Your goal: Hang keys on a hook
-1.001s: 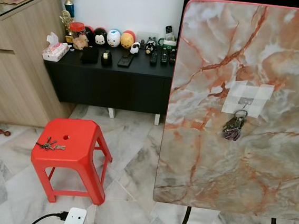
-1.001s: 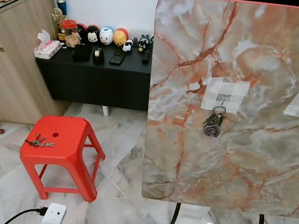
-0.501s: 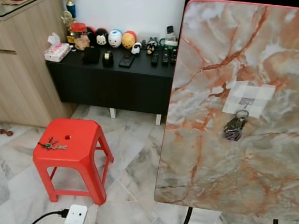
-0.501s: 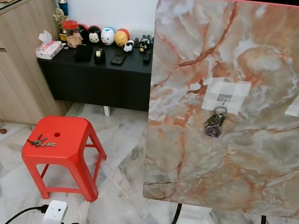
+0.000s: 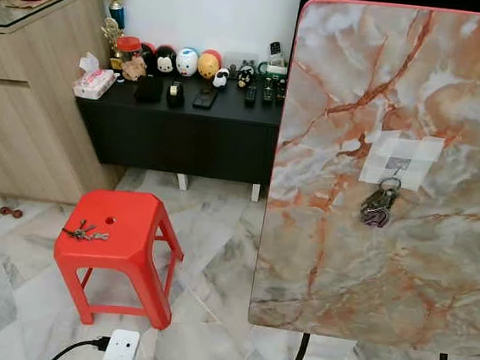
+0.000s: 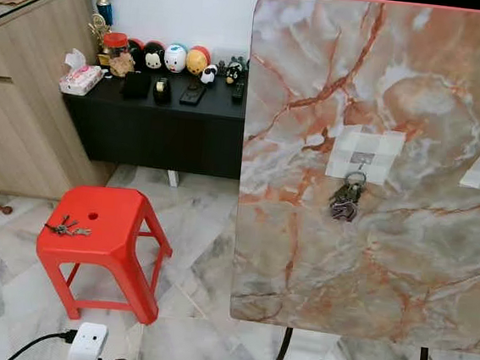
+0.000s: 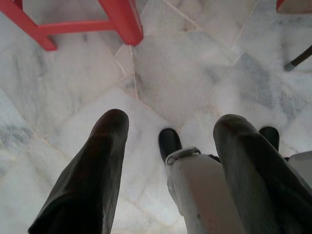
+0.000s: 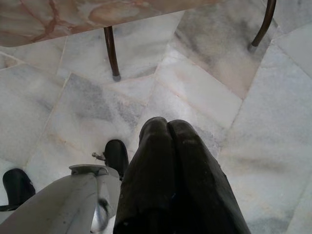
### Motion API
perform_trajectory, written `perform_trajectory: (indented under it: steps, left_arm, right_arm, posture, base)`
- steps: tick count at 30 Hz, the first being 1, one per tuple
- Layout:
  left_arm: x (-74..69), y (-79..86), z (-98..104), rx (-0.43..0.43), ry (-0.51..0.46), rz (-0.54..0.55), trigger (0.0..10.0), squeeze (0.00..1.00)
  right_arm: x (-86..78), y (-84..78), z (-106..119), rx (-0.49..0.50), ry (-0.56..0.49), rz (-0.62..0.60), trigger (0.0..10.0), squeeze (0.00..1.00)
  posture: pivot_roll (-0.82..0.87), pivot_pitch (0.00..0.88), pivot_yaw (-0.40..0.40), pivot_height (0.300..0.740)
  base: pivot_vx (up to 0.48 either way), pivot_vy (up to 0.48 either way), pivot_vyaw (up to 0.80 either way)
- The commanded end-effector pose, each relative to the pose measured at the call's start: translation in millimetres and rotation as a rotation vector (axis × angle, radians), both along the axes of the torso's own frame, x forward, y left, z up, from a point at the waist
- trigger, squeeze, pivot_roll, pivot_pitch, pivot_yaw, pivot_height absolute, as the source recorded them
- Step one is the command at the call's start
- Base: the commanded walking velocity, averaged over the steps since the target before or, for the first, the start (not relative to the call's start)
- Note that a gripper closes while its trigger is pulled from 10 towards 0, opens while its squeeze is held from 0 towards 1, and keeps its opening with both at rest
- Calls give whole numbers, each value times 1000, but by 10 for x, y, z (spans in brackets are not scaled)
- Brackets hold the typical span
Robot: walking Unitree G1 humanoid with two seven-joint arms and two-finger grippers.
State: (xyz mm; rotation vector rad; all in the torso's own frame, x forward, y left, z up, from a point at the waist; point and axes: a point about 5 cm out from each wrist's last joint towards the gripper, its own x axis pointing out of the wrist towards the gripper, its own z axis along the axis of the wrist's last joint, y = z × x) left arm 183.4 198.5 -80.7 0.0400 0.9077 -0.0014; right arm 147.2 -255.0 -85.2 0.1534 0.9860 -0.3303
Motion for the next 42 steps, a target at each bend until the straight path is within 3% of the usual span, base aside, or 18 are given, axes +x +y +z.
perform_trajectory:
  steps: [1, 42]
  left_arm:
    - [-32, 14, -17, 7, 21, 4, 10000, 0]
    - [-104, 17, -52, 2, 48, 12, 10000, 0]
  right_arm:
    - [-20, 21, -13, 7, 2, -3, 10000, 0]
    - [8, 117, -31, 17, -1, 4, 10000, 0]
  posture:
    - [25, 0, 0, 740]
    - [31, 0, -7, 740]
  base:
    - [0, 480, 0]
    - [0, 480, 0]
